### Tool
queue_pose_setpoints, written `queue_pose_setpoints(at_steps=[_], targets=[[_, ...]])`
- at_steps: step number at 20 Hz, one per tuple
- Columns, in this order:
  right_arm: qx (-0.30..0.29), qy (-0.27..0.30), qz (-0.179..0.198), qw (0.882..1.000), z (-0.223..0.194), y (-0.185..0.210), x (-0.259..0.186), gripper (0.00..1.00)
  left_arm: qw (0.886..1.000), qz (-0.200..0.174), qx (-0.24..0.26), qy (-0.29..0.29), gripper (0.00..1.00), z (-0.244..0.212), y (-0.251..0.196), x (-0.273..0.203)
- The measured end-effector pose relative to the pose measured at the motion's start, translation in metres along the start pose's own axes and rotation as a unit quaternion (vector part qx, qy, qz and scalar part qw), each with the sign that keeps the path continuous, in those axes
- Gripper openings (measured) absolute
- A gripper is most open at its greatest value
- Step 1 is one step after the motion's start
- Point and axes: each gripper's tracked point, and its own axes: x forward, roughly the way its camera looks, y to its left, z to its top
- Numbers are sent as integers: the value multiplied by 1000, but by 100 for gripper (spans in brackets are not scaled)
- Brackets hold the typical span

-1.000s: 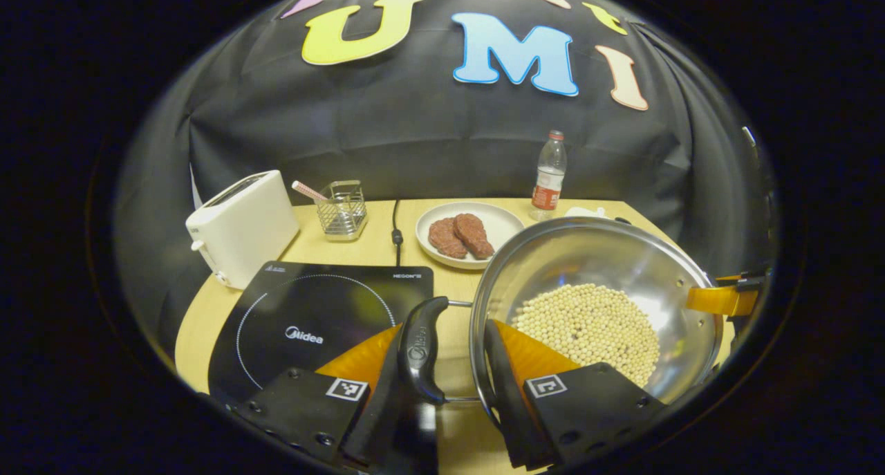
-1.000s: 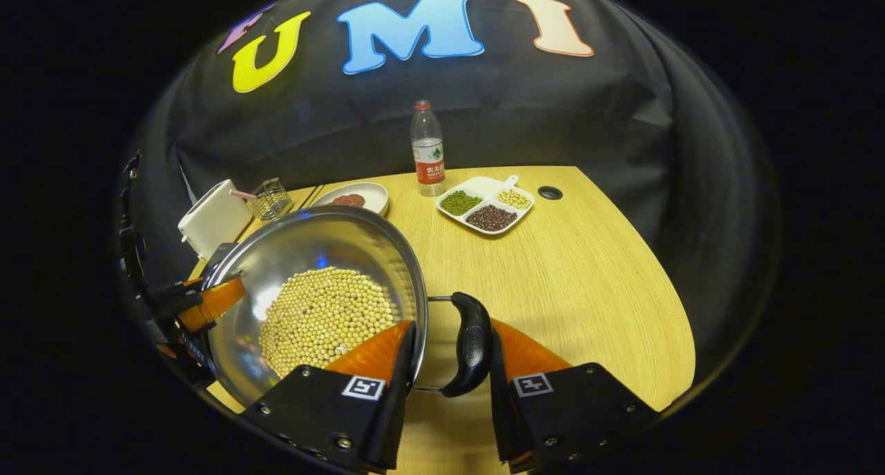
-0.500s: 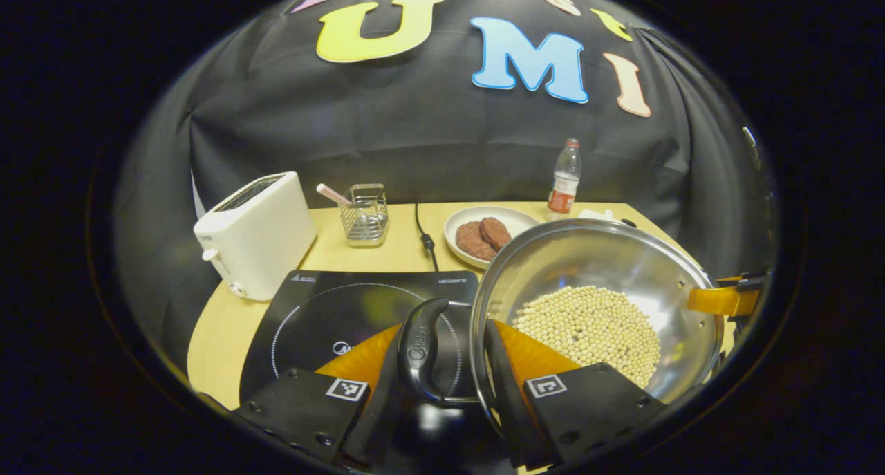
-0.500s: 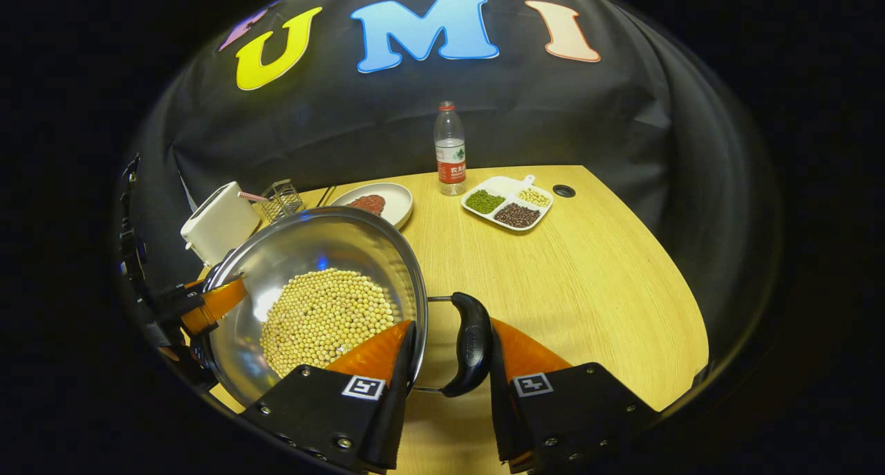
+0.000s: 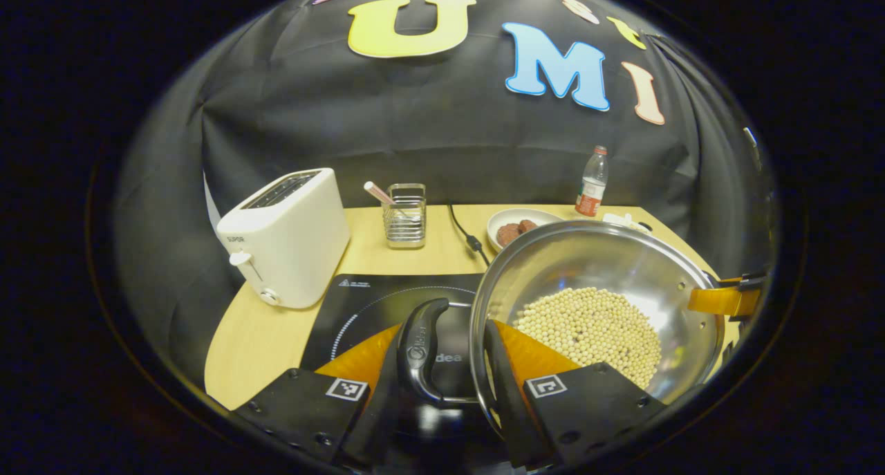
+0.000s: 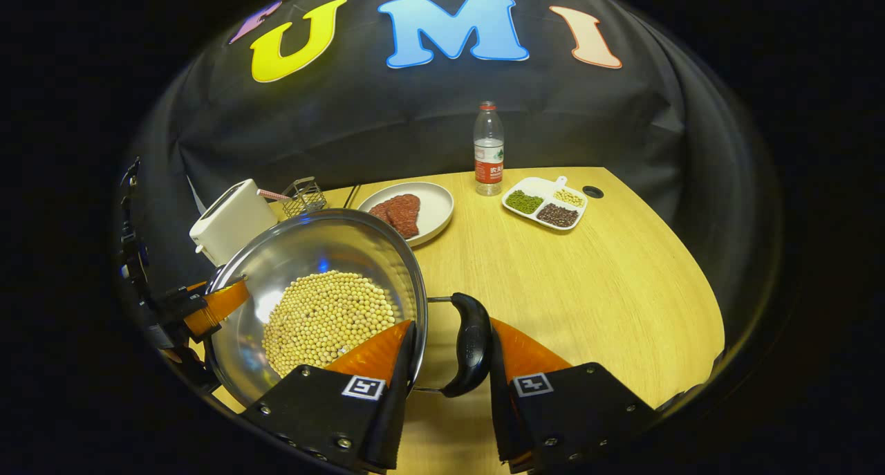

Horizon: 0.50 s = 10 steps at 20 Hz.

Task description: First push the handle of the pot to place it horizontally, then grasp the pot with both hands and set it on the induction cooktop.

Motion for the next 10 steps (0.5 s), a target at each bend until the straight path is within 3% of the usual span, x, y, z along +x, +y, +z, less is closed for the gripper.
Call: queue_pose_setpoints(at_steps=[1, 3, 4, 5, 6, 10], targets=[[1, 0, 1, 1000, 0, 8, 1, 53, 1000, 1, 1, 0, 65, 1, 8, 1], [3, 1, 2, 1000, 0, 23, 5, 53, 1000, 2, 2, 0, 65, 1, 25, 3], [4, 1, 3, 1000, 0, 30, 7, 53, 1000, 3, 3, 1, 69, 1, 33, 4], [4, 1, 3, 1000, 0, 37, 8, 52, 1000, 3, 3, 0, 65, 1, 42, 5], [5, 2, 4, 1000, -1, 45, 9, 53, 1000, 3, 3, 1, 69, -1, 49, 6], [7, 2, 7, 1000, -1, 72, 17, 53, 1000, 6, 2, 1, 69, -2, 79, 11]])
